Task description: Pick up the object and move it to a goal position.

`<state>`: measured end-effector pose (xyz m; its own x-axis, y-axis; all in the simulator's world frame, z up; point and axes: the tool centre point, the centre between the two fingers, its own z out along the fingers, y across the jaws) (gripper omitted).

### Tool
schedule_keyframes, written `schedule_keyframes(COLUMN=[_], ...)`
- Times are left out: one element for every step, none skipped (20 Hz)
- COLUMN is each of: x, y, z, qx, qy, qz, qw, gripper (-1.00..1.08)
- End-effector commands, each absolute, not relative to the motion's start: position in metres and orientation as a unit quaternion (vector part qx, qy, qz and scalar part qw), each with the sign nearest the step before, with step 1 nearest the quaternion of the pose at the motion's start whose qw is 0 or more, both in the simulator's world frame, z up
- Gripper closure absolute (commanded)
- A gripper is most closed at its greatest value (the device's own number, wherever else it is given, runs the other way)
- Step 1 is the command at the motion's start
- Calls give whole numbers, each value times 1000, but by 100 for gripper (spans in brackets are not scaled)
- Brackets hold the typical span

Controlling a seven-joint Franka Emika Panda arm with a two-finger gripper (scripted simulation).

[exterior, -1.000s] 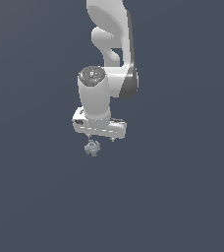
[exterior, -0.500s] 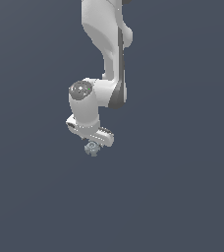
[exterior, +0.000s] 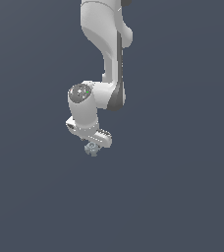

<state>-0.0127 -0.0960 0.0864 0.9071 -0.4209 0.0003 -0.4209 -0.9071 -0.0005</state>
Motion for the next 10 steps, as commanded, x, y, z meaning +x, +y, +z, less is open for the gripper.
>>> schedule_keyframes(x=[-13,-14,-14,-14,-14,-14,-14,-14,-14,-14], y=[-96,-96,-96,-96,-97,-96,-97,-97,-96,-97], z=[78,73,67,61,56,52,48,45,43,42], qx=[-976,-976,-976,-976,-976,-976,-976,-976,-976,-976], qy=[216,216,217,217,217,217,218,218,218,218], qz=[0,0,0,0,0,0,0,0,0,0], qw=[0,0,0,0,0,0,0,0,0,0], gripper=[-92,-92,-92,-92,-92,-92,-92,-92,-92,-92])
